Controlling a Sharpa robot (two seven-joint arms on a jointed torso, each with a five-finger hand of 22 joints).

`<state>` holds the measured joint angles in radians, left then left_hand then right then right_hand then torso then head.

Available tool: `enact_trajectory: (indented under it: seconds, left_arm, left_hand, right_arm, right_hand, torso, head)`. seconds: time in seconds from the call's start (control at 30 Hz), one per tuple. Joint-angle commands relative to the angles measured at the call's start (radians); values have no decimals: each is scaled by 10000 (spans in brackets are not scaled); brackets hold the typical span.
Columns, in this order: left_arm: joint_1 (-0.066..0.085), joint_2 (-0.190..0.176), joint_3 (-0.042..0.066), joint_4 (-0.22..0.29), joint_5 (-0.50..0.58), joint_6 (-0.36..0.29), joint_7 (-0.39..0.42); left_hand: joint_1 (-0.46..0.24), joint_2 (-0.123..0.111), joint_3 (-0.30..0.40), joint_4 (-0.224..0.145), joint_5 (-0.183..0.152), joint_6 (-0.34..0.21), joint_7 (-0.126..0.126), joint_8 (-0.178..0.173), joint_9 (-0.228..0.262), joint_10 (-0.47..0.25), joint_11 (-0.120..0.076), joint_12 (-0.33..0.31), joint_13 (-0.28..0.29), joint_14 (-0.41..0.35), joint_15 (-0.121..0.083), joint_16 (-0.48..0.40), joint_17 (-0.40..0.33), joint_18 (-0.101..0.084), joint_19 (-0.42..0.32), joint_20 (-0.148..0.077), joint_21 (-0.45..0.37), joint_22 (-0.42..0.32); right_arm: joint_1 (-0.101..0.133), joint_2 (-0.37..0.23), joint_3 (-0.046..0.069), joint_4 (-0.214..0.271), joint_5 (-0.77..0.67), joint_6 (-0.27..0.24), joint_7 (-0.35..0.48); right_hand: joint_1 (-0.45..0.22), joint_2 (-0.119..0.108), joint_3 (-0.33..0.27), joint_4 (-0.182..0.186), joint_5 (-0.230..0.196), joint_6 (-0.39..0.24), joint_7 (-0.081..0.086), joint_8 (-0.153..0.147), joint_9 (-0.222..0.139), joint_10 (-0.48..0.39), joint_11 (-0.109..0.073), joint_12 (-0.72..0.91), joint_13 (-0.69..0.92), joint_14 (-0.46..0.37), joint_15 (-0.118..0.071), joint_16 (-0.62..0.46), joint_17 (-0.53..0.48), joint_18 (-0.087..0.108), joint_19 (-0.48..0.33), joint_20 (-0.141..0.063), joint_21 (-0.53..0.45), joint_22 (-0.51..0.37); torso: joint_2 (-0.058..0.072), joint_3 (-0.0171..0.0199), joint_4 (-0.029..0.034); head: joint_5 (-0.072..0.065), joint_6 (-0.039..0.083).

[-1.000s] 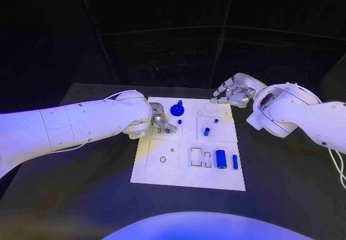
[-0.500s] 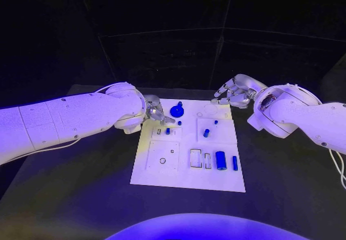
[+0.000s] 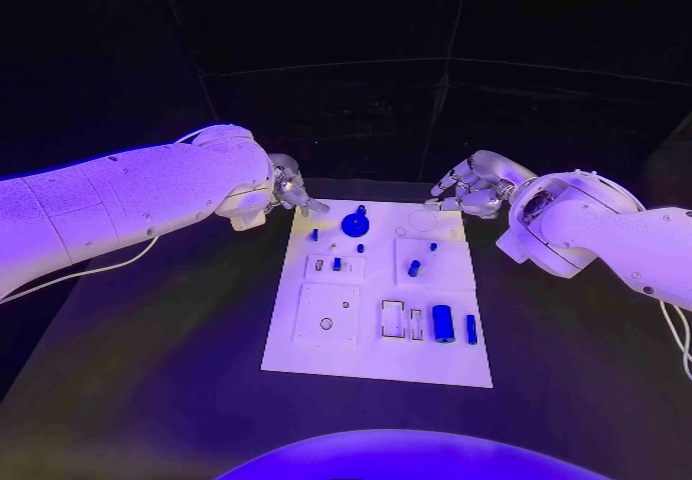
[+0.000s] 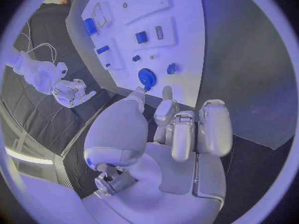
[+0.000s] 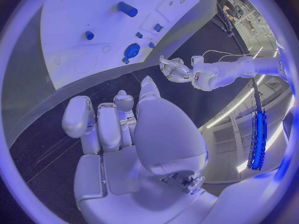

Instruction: Assemble the parts on the task board

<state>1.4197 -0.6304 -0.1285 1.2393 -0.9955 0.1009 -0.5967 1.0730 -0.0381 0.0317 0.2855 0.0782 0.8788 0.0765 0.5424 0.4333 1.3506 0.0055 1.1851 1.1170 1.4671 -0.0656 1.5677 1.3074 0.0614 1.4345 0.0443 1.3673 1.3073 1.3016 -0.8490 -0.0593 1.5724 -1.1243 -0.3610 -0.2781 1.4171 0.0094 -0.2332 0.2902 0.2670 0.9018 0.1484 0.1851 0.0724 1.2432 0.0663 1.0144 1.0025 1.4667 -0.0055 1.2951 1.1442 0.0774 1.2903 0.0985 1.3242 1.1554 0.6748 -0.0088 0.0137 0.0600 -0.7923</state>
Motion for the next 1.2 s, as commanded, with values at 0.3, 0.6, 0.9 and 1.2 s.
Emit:
enact_trajectory:
  seconds: [0.3,0.6,0.9,1.2]
  left_arm:
    - [-122,635,-188,-1261,-108,1224,441]
    - [-271,1065,-220,-1913,-365,1402,757]
    - [-399,1336,-222,-2307,-418,1496,892]
    - [-446,1452,-222,-2478,-424,1641,972]
  left_hand:
    - [174,119,-228,48,12,129,28,-72,-163,-86,-12,-32,-35,1037,77,31,2634,34,11,79,-30,128]
    - [81,200,-420,52,-19,237,5,-78,-244,-64,-30,7,-17,1037,67,31,2634,21,46,77,13,193]
    - [191,253,-500,24,-4,339,-22,-58,-289,-35,-51,51,15,1037,52,31,2634,11,71,67,45,241]
    - [427,329,-608,-9,6,506,-72,10,-338,16,-93,122,69,1037,20,31,2634,-2,105,41,86,306]
  right_arm:
    - [21,71,6,-4,65,-323,33]
    - [19,144,6,-33,363,-419,20]
    - [19,193,6,-74,401,-416,26]
    - [19,222,6,-89,406,-402,27]
  right_hand:
    - [-58,98,-69,-16,212,-101,27,73,-18,-114,-26,53,-16,193,-64,-109,-39,168,-64,13,-79,-39]
    - [-18,134,-78,-20,336,-125,30,79,-20,-149,-25,29,-44,194,-64,-126,-49,174,-77,12,-103,-68]
    - [7,150,-83,-22,399,-132,31,86,-20,-159,-26,26,-49,194,-63,-134,-51,173,-71,12,-103,-64]
    - [12,155,-84,-22,417,-133,31,88,-20,-161,-26,27,-49,194,-63,-138,-55,176,-78,12,-111,-75]
  torso:
    - [-1,-9,4]
    - [-1,-3,-5]
    - [-2,4,-2]
    - [-8,6,-1]
  head:
    - [1,-29]
    - [38,-32]
    - [37,-65]
    - [32,-81]
